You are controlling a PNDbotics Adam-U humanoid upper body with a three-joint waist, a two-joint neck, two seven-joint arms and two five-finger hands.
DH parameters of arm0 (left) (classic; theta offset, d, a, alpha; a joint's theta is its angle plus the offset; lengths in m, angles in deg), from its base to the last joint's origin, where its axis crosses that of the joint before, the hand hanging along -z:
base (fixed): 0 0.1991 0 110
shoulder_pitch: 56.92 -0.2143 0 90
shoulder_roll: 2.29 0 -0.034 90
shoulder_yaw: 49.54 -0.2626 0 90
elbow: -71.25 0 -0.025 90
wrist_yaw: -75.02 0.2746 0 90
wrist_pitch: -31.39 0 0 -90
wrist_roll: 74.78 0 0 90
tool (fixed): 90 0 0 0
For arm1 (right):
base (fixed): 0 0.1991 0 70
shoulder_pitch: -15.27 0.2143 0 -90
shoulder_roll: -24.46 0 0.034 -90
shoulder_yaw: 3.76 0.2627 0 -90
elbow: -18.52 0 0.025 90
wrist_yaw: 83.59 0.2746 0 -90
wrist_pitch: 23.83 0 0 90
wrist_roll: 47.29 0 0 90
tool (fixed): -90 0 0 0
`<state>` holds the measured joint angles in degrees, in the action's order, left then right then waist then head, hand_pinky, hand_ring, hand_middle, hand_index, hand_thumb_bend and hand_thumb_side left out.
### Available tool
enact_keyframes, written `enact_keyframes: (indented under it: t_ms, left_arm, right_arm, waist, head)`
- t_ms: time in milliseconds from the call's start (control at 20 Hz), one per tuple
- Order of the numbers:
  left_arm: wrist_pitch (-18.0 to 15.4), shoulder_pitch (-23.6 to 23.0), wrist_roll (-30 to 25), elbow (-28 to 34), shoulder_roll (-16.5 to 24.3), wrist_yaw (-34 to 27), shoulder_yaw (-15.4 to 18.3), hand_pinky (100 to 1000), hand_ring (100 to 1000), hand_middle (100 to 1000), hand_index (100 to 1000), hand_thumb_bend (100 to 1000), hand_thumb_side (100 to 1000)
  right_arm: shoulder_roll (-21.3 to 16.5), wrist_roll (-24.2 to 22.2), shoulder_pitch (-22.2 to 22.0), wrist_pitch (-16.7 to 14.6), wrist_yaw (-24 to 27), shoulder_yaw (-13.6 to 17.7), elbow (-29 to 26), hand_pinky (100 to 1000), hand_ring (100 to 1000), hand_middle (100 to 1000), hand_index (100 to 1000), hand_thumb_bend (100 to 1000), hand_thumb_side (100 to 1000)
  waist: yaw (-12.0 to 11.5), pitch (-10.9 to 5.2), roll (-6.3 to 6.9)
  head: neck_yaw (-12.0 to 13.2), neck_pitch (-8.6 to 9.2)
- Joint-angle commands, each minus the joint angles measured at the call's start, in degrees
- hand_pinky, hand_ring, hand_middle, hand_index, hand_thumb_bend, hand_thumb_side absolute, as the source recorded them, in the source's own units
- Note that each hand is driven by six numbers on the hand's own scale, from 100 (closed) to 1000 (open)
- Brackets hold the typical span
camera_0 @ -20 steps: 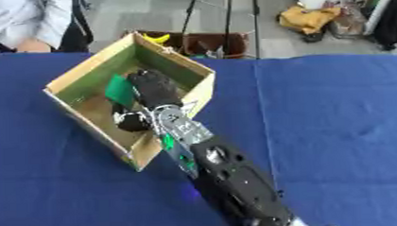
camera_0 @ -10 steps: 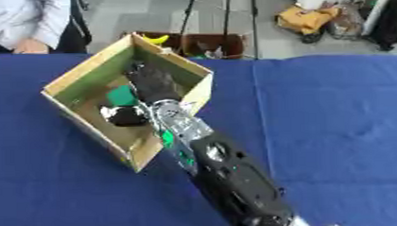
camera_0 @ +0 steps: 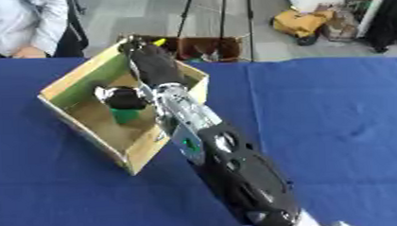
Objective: Pick up objects on the table and place them in the box.
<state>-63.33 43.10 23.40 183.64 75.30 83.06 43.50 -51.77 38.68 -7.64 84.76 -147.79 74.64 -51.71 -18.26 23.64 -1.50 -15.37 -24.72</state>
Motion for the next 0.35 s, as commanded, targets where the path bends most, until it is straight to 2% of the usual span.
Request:
enact_keyframes:
  t_ms: [50,100,150,200,300,350]
  left_arm:
    - [-0.03,-0.2,0.41,0.86,0.82,0.2,0.59,305,722,705,886,100,928]
    - [-0.01,-0.32,0.55,0.87,0.84,0.26,0.72,305,722,705,886,100,928]
    - [0.0,-0.44,0.71,0.88,0.85,0.31,0.86,305,722,705,886,100,928]
    - [0.03,-0.58,0.9,0.87,0.84,0.36,1.02,306,722,705,886,100,927]
    - [0.09,-0.79,1.26,0.87,0.82,0.47,1.27,306,722,705,886,100,927]
    - [0.11,-0.85,1.41,0.9,0.81,0.51,1.36,306,722,705,885,100,927]
  right_arm:
    - [-4.08,0.3,0.98,0.89,6.45,0.7,-9.38,777,883,794,882,397,676]
    - [-5.46,0.18,0.58,1.32,8.68,0.88,-12.2,776,877,792,882,381,673]
    - [-6.93,0.15,0.08,1.81,10.82,1.15,-15.04,775,873,791,881,260,717]
    - [-8.49,0.15,-0.64,2.35,12.94,1.49,-17.86,774,870,787,880,323,670]
    - [-11.32,0.18,-2.47,3.75,17.12,2.39,-23.11,770,861,779,878,259,673]
    - [-12.52,0.36,-3.57,4.52,19.09,2.93,-25.53,764,847,764,873,159,676]
  waist:
    - [0.4,-1.87,0.62]
    - [0.72,-2.0,0.71]
    - [1.08,-2.14,0.81]
    - [1.52,-2.31,0.94]
    - [2.34,-2.66,1.23]
    - [2.7,-2.85,1.39]
  head:
    - [1.49,-0.72]
    - [2.07,-1.0]
    - [2.72,-1.3]
    - [3.42,-1.62]
    - [4.59,-2.16]
    - [5.04,-2.38]
